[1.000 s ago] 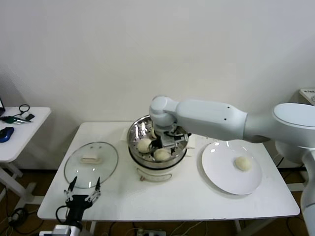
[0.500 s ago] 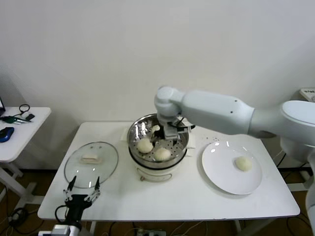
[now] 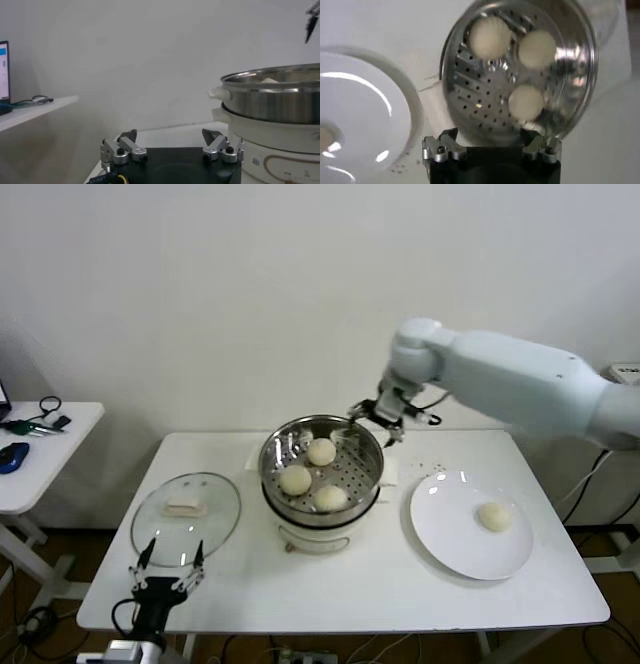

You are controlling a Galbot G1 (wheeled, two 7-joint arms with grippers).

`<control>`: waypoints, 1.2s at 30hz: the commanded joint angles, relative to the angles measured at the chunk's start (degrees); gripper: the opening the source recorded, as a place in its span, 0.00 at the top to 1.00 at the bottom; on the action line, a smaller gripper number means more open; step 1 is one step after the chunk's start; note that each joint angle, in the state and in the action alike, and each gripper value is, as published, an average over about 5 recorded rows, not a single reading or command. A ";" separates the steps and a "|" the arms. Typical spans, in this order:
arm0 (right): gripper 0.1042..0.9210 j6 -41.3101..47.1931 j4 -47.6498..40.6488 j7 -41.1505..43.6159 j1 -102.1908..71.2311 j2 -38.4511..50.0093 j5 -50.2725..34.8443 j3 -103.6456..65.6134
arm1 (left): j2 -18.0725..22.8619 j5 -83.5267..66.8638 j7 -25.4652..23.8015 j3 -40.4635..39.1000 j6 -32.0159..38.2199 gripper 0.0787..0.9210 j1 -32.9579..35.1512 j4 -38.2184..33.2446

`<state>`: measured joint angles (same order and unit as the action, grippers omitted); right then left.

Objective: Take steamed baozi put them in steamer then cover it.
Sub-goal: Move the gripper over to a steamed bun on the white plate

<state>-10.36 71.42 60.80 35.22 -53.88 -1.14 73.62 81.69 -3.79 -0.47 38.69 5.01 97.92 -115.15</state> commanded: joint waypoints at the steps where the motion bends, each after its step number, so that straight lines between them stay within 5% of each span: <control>1: 0.12 17.98 -1.81 1.46 -8.52 15.97 -6.75 -3.46 | -0.05 0.06 -0.02 0.07 0.08 0.12 0.20 -0.32; 17: 0.12 17.31 -8.89 3.47 -35.13 21.13 6.41 -24.23 | 0.71 0.68 -0.02 -0.01 0.07 0.12 1.21 -0.82; 36: 0.12 12.89 -21.43 3.13 -36.75 12.38 12.11 -30.33 | 1.33 1.08 0.01 0.01 0.16 0.12 1.27 0.10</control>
<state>3.84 56.54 63.89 1.34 -38.62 7.79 46.98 82.97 -2.74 -0.47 38.64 5.24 99.28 -115.20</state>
